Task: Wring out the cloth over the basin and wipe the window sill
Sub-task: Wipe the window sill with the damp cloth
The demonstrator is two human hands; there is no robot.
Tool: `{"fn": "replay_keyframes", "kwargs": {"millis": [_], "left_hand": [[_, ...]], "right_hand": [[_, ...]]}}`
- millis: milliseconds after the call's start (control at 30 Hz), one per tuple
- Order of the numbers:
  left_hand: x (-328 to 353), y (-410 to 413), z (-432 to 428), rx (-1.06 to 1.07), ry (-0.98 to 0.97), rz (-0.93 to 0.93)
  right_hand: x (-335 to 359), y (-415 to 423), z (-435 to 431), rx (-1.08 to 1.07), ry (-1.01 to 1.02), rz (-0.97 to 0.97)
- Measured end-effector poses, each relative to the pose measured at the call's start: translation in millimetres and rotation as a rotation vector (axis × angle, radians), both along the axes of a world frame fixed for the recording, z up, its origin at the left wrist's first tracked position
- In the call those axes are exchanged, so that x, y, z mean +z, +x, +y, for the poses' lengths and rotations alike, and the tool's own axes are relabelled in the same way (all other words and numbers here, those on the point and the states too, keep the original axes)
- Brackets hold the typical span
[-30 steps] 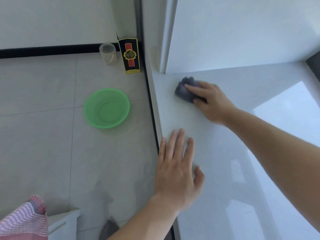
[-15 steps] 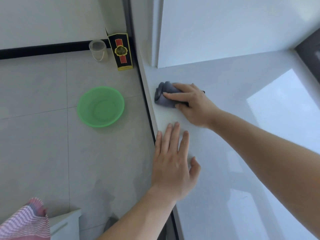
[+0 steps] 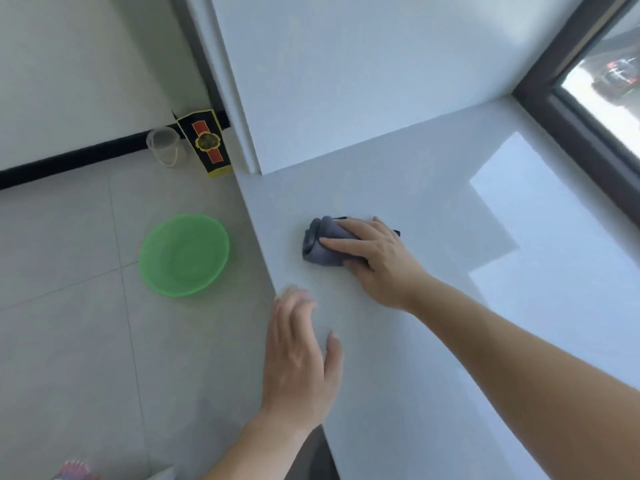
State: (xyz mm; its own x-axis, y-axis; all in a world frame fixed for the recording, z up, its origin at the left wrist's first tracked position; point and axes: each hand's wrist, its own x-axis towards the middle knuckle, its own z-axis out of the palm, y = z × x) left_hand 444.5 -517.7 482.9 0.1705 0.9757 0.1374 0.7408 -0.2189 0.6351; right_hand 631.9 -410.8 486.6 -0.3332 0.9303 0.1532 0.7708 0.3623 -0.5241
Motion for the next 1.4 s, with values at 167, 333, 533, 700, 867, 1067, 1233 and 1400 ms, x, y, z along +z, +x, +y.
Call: {"fn": "replay_keyframes", "kwargs": {"millis": [167, 333, 533, 700, 867, 1067, 1233, 1400], "left_hand": [[9.4, -6.3, 34.1, 0.01, 0.023, 0.025], [13.1, 21.9, 94.2, -0.169, 0.044, 0.149], [8.5, 107.4, 155.4, -0.568, 0.105, 0.148], [0.6, 172.0, 195.3, -0.784, 0.099, 0.198], [-4.2, 201.5, 198.7, -0.88, 0.113, 0.37], [-2.3, 203.7, 200.6, -0.885, 0.138, 0.453], [-0.5, 203.0, 199.8, -0.888, 0.135, 0.483], [0.4, 202.8, 200.3, -0.879, 0.14, 0.474]], "right_hand": [[2.9, -6.1, 1.9, -0.056, -0.056, -0.012], [9.4, 60.8, -20.4, -0.135, -0.026, -0.086], [11.4, 153.3, -22.6, -1.011, -0.089, -0.147], [2.4, 168.7, 1.5, -0.941, -0.077, -0.271], [6.3, 213.2, 35.4, -1.016, -0.09, -0.267], [2.6, 252.6, -42.7, -1.461, -0.08, -0.254], [3.6, 254.8, -48.3, -1.837, -0.185, -0.205], [-3.6, 238.3, 22.6, -1.224, -0.076, -0.26]]}}
